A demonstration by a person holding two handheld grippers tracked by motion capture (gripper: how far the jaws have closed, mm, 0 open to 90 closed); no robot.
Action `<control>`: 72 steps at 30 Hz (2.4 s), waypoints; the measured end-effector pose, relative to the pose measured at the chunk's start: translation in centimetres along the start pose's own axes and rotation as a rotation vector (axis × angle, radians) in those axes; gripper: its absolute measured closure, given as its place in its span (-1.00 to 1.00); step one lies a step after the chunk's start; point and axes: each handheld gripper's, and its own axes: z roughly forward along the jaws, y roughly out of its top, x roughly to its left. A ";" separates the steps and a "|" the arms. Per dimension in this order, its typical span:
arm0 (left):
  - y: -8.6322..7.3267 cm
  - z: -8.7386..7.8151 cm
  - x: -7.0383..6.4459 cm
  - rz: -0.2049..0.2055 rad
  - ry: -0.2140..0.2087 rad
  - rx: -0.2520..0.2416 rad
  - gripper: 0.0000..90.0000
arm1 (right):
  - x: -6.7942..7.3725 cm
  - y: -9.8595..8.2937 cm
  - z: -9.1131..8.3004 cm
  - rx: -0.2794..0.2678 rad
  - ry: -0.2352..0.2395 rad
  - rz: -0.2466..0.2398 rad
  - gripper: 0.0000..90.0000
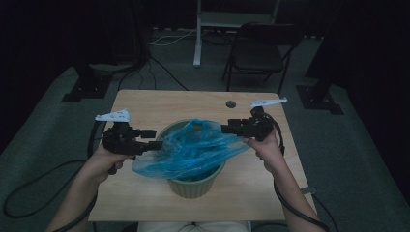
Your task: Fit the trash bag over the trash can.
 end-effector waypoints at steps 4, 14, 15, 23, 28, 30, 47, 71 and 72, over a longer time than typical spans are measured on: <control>-0.8 0.5 0.8 -0.013 0.006 -0.017 0.75 | -0.5 -0.3 1.5 0.054 0.011 -0.016 0.81; -1.8 -0.8 2.8 -0.093 0.153 -0.105 1.00 | -2.5 1.0 2.4 -0.035 -0.157 0.020 1.00; -2.1 -0.7 3.2 -0.105 0.175 -0.099 1.00 | -2.9 1.1 2.8 -0.030 -0.163 0.030 1.00; -4.7 0.4 6.3 -0.227 0.202 -0.089 1.00 | -5.6 0.3 6.4 0.011 -0.207 0.088 1.00; -6.4 1.2 6.7 -0.261 0.164 -0.077 1.00 | -6.3 -1.0 7.5 0.028 -0.202 0.106 1.00; -7.0 1.4 6.6 -0.258 0.159 -0.060 1.00 | -6.5 -1.8 7.7 0.028 -0.197 0.114 1.00; -8.6 1.4 6.5 -0.295 0.110 -0.135 1.00 | -6.7 -3.6 6.0 -0.013 -0.183 0.148 0.76; -8.1 1.1 6.2 -0.288 0.098 -0.149 1.00 | 3.5 2.9 2.9 -0.123 -0.030 -0.104 -0.20; -8.1 1.1 6.2 -0.287 0.097 -0.149 1.00 | 3.5 3.0 3.2 -0.109 -0.046 -0.112 -0.18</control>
